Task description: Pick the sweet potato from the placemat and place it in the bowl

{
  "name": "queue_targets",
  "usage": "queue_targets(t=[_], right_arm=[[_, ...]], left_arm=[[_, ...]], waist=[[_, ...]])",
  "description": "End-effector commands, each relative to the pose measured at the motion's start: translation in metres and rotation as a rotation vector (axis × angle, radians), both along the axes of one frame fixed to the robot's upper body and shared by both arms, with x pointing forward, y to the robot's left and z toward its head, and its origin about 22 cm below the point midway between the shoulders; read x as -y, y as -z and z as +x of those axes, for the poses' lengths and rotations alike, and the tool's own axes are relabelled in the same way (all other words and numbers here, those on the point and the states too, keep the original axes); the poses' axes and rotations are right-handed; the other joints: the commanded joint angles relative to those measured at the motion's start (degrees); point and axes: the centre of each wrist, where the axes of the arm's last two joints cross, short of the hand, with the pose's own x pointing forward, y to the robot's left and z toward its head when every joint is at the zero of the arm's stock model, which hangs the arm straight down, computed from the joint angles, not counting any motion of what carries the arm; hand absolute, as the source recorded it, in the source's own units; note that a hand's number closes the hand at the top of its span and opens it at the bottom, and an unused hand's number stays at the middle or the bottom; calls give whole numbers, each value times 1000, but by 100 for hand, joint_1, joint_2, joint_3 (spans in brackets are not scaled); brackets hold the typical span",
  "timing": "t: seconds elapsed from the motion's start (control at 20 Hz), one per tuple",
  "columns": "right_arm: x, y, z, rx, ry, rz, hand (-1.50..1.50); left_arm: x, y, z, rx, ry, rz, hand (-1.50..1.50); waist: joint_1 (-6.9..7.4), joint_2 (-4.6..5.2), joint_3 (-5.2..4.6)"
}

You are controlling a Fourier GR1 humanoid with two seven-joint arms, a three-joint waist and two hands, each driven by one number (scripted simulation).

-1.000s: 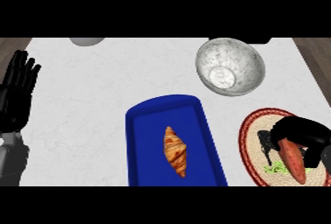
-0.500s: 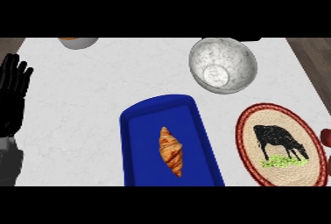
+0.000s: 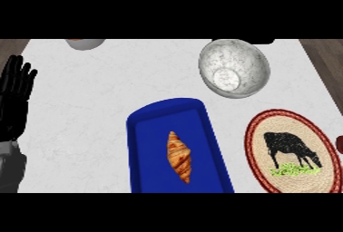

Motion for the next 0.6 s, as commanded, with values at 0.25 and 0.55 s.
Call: queue_targets(t=[0.25, 0.55], right_arm=[[-28, -99, 21, 294, -150, 55, 150], [-69, -124, 29, 402, -291, 299, 150]], left_arm=[[1, -1, -2, -20, -3, 2, 0], [-2, 3, -10, -8, -7, 13, 0]], waist=[[1, -33, -8], [-33, -66, -13]])
